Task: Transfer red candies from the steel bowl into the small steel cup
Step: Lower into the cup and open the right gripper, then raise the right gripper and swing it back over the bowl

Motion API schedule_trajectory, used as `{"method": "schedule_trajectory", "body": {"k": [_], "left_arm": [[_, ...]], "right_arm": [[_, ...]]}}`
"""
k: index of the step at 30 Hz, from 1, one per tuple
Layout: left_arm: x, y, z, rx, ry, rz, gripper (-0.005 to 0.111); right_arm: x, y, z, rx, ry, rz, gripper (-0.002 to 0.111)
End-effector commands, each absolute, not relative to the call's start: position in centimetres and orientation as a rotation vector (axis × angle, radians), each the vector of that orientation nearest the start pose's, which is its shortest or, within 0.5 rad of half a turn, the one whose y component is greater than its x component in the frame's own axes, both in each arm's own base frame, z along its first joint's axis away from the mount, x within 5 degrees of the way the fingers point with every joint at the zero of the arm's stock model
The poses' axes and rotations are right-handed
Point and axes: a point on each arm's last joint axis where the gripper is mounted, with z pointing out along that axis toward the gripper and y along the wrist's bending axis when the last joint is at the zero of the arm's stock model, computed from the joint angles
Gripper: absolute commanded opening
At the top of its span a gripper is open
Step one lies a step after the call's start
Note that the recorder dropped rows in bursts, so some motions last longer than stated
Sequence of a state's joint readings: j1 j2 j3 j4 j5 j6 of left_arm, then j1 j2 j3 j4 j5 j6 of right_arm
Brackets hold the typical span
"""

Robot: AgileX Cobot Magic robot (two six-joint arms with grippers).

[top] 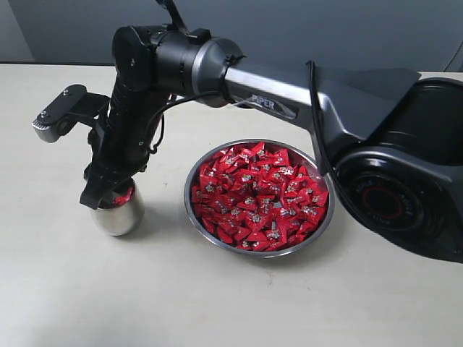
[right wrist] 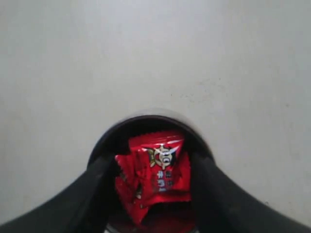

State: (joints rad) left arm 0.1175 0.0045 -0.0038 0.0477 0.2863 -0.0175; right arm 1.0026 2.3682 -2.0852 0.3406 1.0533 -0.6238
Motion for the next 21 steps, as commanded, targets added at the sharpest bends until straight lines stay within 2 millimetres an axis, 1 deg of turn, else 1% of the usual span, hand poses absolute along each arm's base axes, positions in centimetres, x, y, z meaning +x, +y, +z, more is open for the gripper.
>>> {"method": "schedule_trajectory", "body": {"k": [1,4,6,8,10,12,14,16,18,21], "left_arm": [[5.4,0.8,18.7,-0.093,1.767,0.114,0.0],[5.4,0.8,18.7,-0.093,1.767,0.114,0.0],[5.4,0.8,18.7,-0.093,1.767,0.114,0.0],[5.4,0.8,18.7,-0.093,1.767,0.114,0.0],[5.4,0.8,18.7,-0.093,1.767,0.114,0.0],[5.4,0.8,18.7,-0.093,1.767,0.114,0.0],[5.4,0.8,18.7,-0.093,1.767,0.114,0.0],[5.4,0.8,18.7,-0.093,1.767,0.114,0.0],[5.4,0.8,18.7,-0.093,1.767,0.114,0.0],[5.4,0.8,18.7,-0.093,1.767,0.114,0.0]], "right_arm": [[25.1,44.2,19.0,-1.938,2.06,0.539,0.048],[25.3,44.0,20.8,-1.905,2.02,0.515,0.046],[25.5,43.7,22.1,-1.87,2.003,0.469,0.039],[25.6,43.4,23.2,-1.843,1.992,0.445,0.031],[25.5,43.2,24.3,-1.831,1.972,0.445,0.016],[25.5,43.0,25.3,-1.815,1.95,0.444,-0.001],[25.4,42.9,26.2,-1.792,1.926,0.45,0.0],[25.9,42.7,26.9,-1.718,1.937,0.441,0.0],[26.8,42.3,27.5,-1.574,2.001,0.417,0.0],[28.8,41.2,28.1,-1.334,2.104,0.367,0.0]]}}
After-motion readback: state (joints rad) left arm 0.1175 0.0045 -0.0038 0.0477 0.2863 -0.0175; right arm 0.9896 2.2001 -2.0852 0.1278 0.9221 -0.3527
